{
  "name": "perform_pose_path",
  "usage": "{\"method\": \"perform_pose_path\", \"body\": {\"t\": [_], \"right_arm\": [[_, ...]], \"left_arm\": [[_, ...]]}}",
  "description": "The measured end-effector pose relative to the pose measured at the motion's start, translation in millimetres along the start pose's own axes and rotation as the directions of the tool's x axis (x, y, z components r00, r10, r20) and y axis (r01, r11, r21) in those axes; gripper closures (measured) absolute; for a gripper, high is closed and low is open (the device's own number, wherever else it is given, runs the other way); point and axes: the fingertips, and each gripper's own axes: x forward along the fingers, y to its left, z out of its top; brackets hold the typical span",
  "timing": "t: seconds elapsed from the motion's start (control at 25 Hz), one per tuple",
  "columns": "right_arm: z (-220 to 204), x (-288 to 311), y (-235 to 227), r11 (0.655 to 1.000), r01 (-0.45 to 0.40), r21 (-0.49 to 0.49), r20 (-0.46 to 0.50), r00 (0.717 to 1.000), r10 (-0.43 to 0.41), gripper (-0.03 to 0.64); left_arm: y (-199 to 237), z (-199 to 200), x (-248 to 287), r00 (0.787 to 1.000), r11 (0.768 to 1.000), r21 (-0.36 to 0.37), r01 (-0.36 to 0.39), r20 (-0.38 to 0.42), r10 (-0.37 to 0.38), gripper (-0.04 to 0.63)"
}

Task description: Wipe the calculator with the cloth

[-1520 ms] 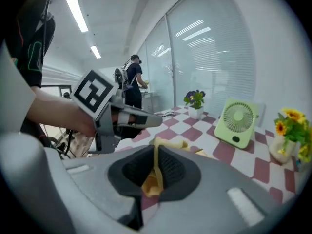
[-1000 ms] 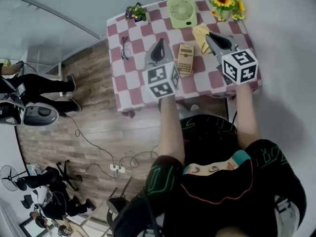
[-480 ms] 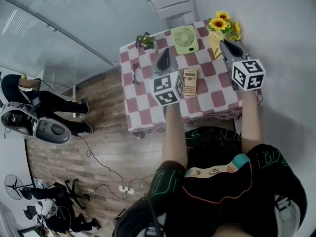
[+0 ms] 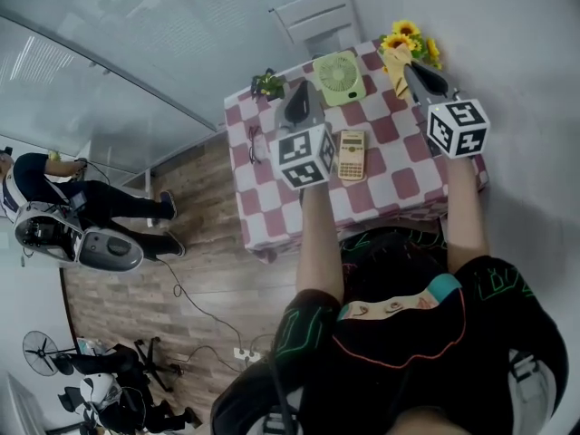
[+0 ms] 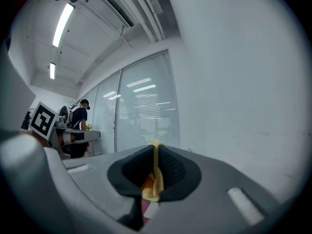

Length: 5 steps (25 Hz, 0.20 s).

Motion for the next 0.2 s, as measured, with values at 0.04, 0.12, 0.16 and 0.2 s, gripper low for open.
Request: {"method": "perform_pose_path", "body": {"t": [0.04, 0.12, 0.16, 0.2], "right_arm": [[2.1, 1.0, 0.6, 1.000, -0.008, -0.005, 0.007, 1.000, 0.008, 0.588], [5.4, 1.0, 1.8, 1.000, -0.026, -0.012, 0.022, 0.999, 0.027, 0.588], [6.9, 0.5, 2.2, 0.999, -0.036, -0.014, 0.030, 0.999, 0.036, 0.588], [8.3, -0.2, 2.5, 0.999, -0.045, -0.017, 0.038, 0.998, 0.046, 0.588]], "left_arm": [[1.1, 0.8, 1.0, 1.000, 1.000, 0.003, -0.003, 0.001, 0.003, 0.584], [0.7, 2.1, 2.5, 1.000, 1.000, 0.010, -0.004, 0.003, 0.004, 0.584], [-0.4, 2.6, 3.3, 1.000, 1.000, 0.013, -0.002, 0.004, 0.002, 0.584], [-1.8, 3.1, 4.1, 1.000, 1.000, 0.016, -0.001, 0.005, 0.001, 0.584]]}}
